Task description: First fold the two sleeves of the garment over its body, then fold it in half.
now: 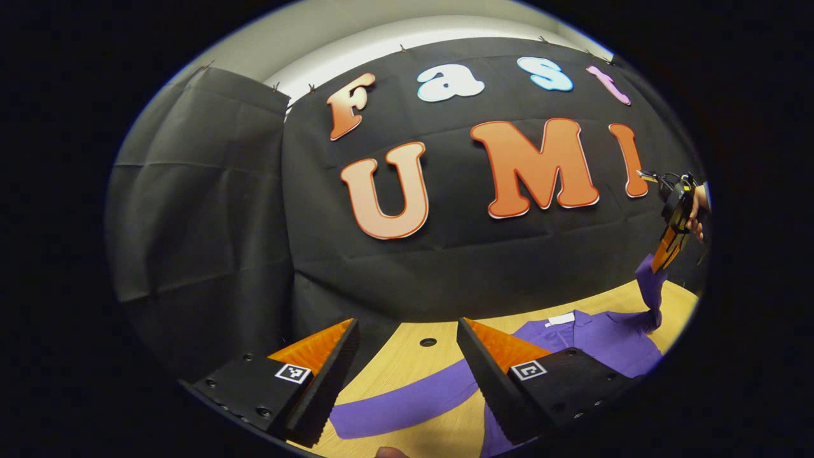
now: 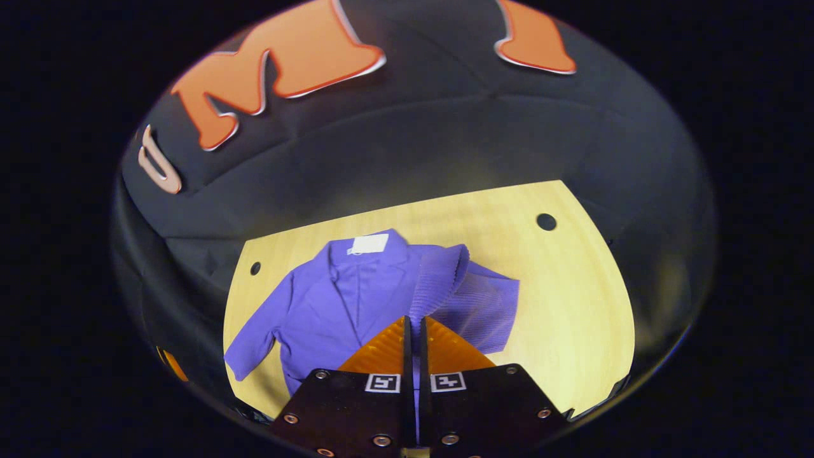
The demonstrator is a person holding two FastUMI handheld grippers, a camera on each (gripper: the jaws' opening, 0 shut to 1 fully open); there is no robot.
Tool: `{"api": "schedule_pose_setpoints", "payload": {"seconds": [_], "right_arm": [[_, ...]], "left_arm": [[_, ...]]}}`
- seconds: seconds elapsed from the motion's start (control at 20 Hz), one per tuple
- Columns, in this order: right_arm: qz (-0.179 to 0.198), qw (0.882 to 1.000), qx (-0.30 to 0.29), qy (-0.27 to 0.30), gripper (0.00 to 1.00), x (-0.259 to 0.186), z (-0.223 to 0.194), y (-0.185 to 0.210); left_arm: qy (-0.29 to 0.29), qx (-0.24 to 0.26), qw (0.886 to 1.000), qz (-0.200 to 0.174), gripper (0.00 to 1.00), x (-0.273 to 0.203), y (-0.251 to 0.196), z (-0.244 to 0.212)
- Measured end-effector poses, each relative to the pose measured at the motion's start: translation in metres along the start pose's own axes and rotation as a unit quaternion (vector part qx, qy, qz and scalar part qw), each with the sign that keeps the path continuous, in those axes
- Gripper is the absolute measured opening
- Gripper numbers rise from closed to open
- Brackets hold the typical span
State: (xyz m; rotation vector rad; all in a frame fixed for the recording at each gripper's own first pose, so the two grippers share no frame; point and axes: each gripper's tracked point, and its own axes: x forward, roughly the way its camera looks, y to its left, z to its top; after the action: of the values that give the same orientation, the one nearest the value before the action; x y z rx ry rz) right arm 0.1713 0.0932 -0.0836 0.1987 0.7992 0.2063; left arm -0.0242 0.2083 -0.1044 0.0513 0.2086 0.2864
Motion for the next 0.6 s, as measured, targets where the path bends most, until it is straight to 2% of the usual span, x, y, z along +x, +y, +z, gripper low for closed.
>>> {"api": "schedule_pose_setpoints", "payload": {"seconds": [0.3,0.45,0.55,0.6], "right_arm": [[0.04,0.997,-0.058,0.018,0.02,0.024,-0.008,0.1],[0.055,0.996,-0.074,0.02,0.03,0.032,-0.018,0.134],[0.08,0.994,-0.078,0.016,0.08,0.028,-0.024,0.156],[0.093,0.992,-0.084,0.009,0.17,0.024,-0.028,0.168]], "left_arm": [[0.06,-0.004,0.998,0.026,0.98,0.026,0.06,-0.053],[0.107,-0.009,0.994,0.034,0.98,0.045,0.083,-0.084],[0.16,-0.033,0.986,0.025,0.98,0.055,0.087,-0.115],[0.187,-0.049,0.981,0.02,0.98,0.06,0.089,-0.131]]}}
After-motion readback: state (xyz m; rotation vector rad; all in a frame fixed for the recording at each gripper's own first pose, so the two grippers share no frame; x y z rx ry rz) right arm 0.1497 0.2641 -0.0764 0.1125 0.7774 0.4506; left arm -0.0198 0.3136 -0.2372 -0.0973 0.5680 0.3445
